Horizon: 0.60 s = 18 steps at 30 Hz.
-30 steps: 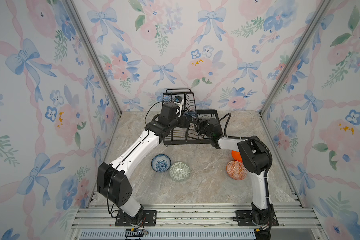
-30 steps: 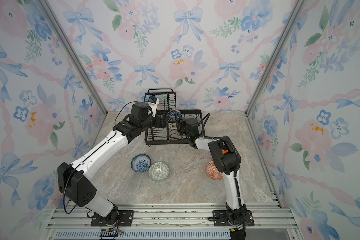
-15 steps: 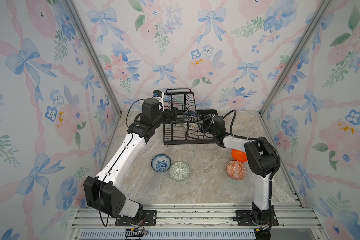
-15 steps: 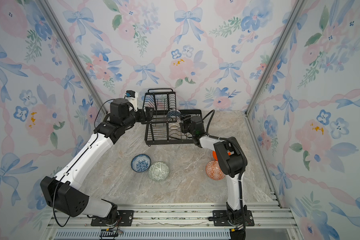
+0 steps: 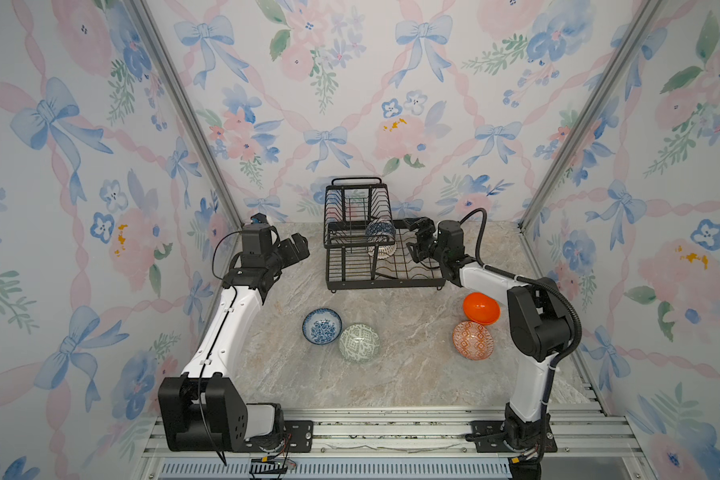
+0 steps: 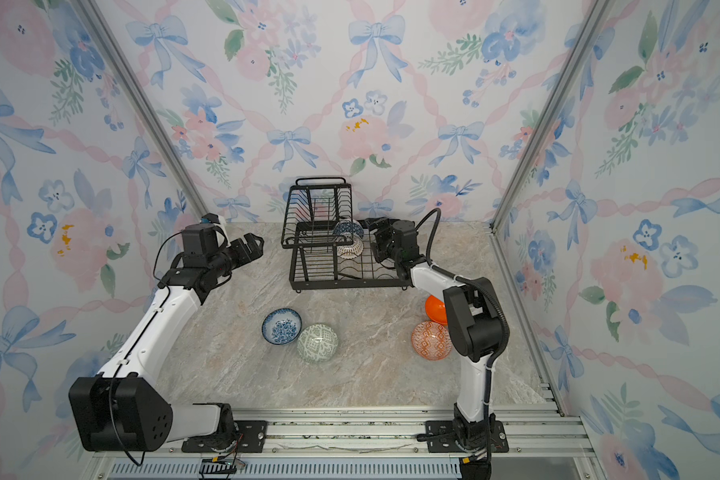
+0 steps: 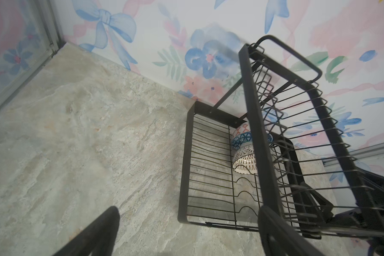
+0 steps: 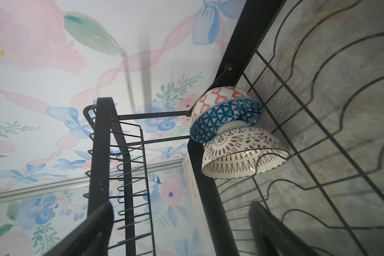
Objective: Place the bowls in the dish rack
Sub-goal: 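Raise the right gripper from the rack while the left lowers to the blue bowl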
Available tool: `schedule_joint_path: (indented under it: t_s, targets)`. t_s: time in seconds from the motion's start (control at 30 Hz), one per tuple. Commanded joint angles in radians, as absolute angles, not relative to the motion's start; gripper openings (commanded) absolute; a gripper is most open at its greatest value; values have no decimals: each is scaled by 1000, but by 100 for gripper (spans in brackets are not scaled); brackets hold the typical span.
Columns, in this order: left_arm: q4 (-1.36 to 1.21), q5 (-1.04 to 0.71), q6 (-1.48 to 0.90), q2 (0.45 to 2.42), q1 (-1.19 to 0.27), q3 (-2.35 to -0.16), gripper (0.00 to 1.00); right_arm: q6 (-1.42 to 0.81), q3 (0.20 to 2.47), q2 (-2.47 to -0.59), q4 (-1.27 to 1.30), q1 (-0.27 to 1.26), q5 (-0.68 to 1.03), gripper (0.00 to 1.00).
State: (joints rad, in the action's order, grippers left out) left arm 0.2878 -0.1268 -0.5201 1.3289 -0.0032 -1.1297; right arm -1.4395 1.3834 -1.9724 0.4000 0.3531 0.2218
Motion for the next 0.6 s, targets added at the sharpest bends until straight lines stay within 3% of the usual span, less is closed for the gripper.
schedule_joint_path:
  t_s: [0.0,0.3,0.57]
  targets:
    - [309,-157,-530,1310,3,-1068,98,-1270,1488,-1907,208,333,244,97]
    - [403,-164,-490,1278,-1,-939,98,-819,1679,-1824,-84,371,158,97]
    - [513,-184,-453,1309,-30,-906,92,-438,1703,-1772,-103,454,147,97]
